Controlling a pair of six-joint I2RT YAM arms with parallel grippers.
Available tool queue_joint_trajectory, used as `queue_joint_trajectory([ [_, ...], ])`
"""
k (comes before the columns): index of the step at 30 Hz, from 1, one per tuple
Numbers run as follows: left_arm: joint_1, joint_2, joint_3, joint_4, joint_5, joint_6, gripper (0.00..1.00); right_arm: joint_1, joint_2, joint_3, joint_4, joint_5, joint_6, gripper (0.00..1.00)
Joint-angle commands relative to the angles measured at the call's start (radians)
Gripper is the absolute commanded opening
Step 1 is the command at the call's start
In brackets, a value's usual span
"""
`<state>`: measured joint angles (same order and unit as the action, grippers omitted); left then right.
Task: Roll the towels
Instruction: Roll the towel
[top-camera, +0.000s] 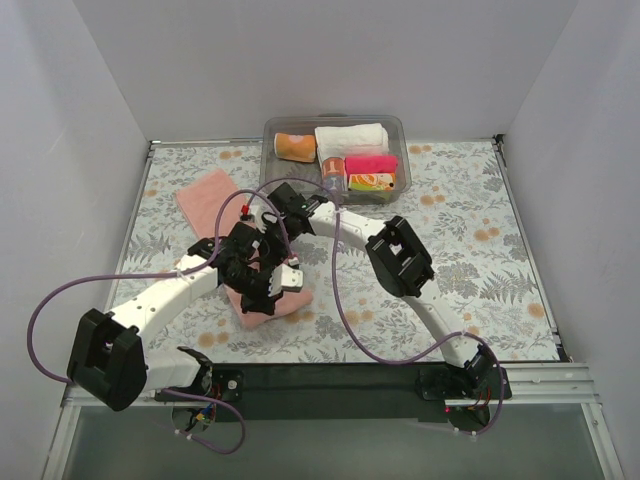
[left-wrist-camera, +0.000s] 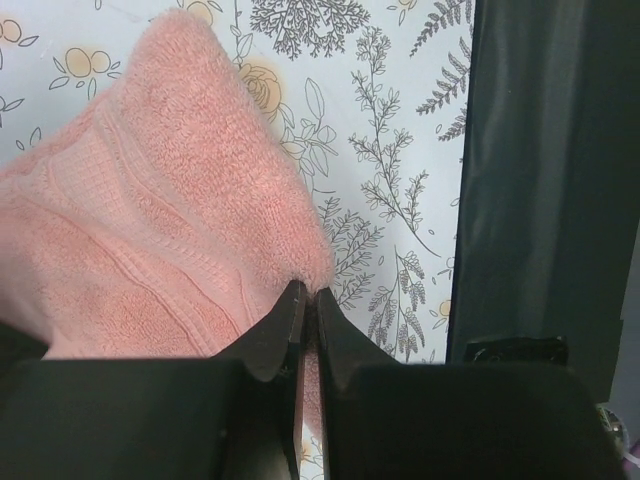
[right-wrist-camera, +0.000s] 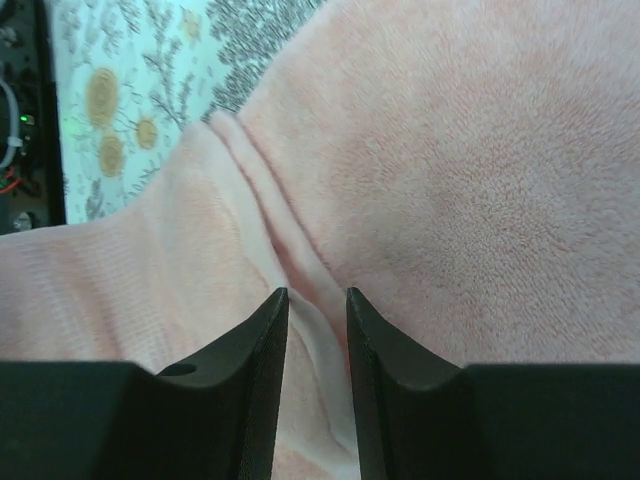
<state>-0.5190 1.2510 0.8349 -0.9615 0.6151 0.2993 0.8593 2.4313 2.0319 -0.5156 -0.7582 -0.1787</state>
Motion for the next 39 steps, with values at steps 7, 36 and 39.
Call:
queue_joint_trajectory([
  [7, 0.075, 0.019, 0.07, 0.004, 0.055, 0.001, 0.0, 0.035, 0.026, -0.131, -0.001, 0.027, -0.056, 0.23],
  [36, 0.277, 0.122, -0.148, 0.285, -0.089, 0.201, 0.0, -0.094, -0.161, -0.166, -0.075, 0.036, -0.031, 0.47],
  [39, 0.296, 0.137, -0.149, 0.284, -0.1, 0.241, 0.0, -0.123, -0.21, -0.212, -0.087, -0.019, -0.03, 0.54],
])
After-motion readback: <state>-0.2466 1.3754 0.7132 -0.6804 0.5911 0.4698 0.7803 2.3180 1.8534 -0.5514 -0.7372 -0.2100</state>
